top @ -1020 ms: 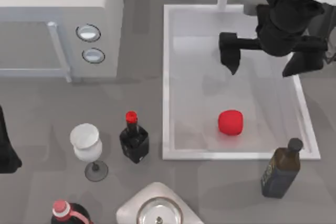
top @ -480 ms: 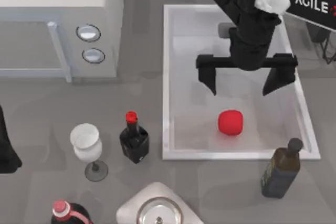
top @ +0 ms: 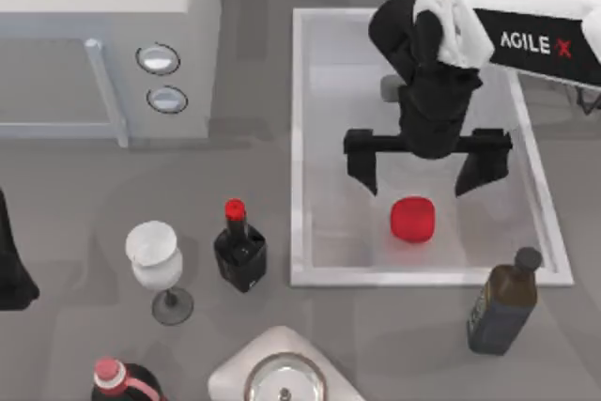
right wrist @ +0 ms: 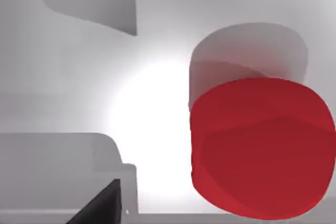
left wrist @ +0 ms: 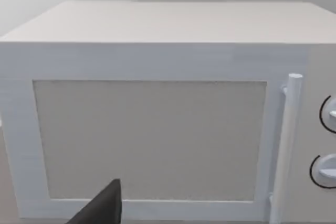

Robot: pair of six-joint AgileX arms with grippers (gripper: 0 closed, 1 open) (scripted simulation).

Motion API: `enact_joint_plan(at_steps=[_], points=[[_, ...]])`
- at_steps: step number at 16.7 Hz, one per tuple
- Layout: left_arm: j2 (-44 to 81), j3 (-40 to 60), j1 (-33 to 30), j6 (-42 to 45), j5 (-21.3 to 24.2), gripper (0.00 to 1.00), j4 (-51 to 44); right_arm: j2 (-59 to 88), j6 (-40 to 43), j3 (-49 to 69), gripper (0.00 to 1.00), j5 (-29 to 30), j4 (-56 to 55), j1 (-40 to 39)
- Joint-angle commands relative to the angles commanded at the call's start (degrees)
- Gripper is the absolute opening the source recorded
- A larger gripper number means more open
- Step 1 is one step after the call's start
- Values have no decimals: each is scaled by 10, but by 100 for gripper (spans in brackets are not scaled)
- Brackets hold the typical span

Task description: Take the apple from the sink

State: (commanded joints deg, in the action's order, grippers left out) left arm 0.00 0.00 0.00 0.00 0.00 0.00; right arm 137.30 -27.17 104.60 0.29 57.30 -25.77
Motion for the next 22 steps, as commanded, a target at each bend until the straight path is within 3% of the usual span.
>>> enact_joint_plan(at_steps=[5, 11, 22], points=[[0, 0, 0, 0, 0, 100, 0, 75, -1, -62, 100, 1, -142, -2], [0, 0, 0, 0, 0, 100, 0, 87, -2, -72, 100, 1, -159, -2], [0, 0, 0, 0, 0, 100, 0, 87, -2, -72, 17, 1, -159, -2]])
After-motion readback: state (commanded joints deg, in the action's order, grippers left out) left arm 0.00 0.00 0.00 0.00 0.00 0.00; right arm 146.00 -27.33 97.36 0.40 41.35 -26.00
